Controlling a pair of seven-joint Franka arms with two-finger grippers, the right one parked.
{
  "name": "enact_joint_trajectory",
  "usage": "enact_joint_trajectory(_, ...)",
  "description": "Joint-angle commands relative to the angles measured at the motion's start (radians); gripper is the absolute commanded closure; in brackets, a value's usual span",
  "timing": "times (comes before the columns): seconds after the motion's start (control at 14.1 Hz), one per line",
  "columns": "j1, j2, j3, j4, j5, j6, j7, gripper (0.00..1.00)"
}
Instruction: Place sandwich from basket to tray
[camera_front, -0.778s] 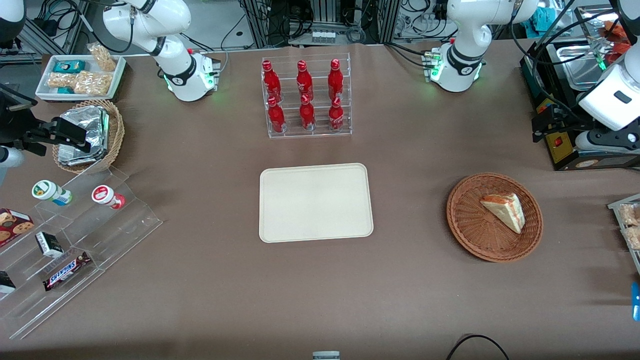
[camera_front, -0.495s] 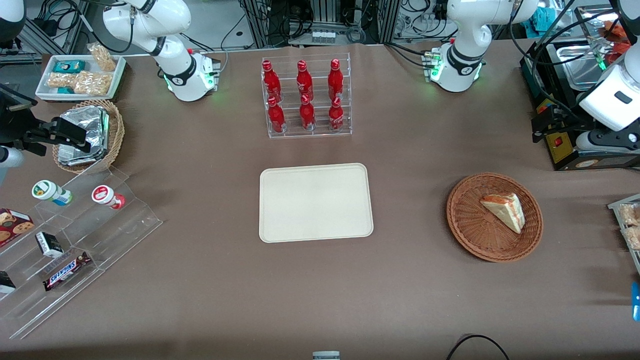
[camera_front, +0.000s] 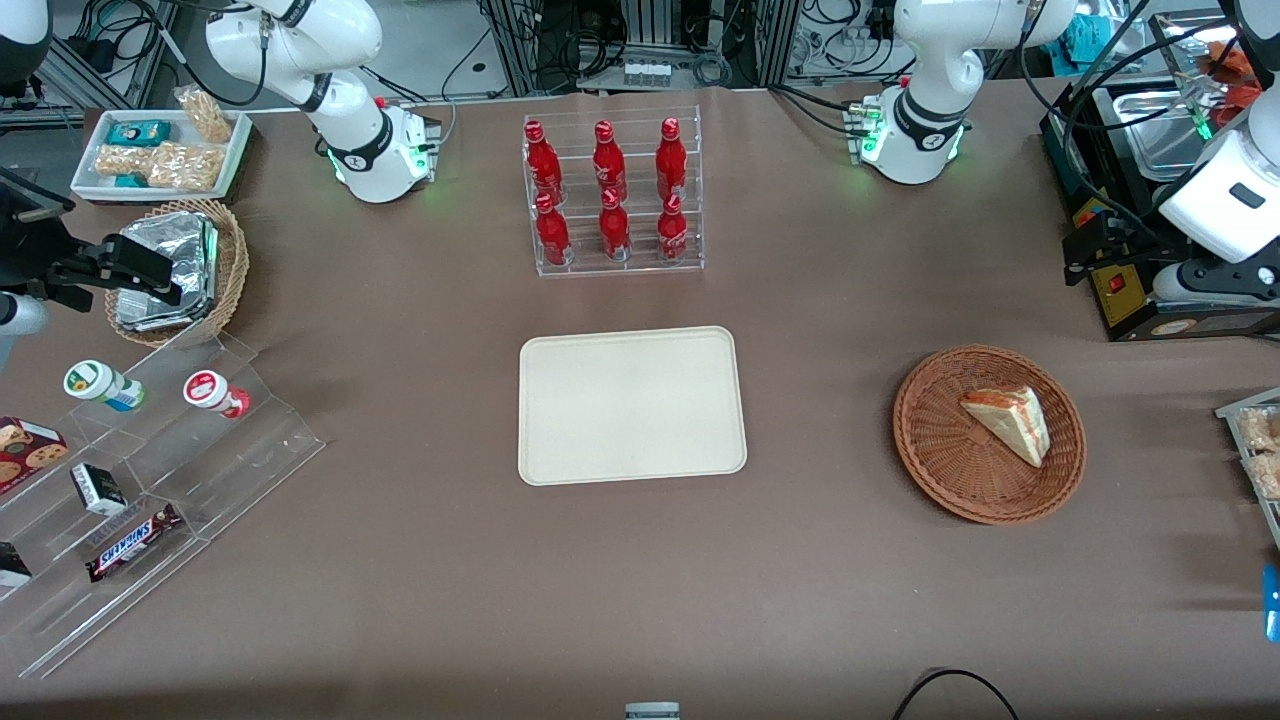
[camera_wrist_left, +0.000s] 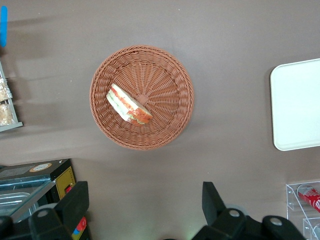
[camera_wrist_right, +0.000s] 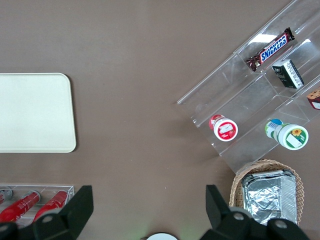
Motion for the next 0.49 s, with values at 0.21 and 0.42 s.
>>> enact_joint_trajectory(0.21,0.007,0.000,-0.007,-0.005,-0.006,-0.010,-0.012,0.00)
enact_joint_trajectory(0.42,0.009,0.000,-0.007,-0.034,-0.009,0.000,-0.010,0.00)
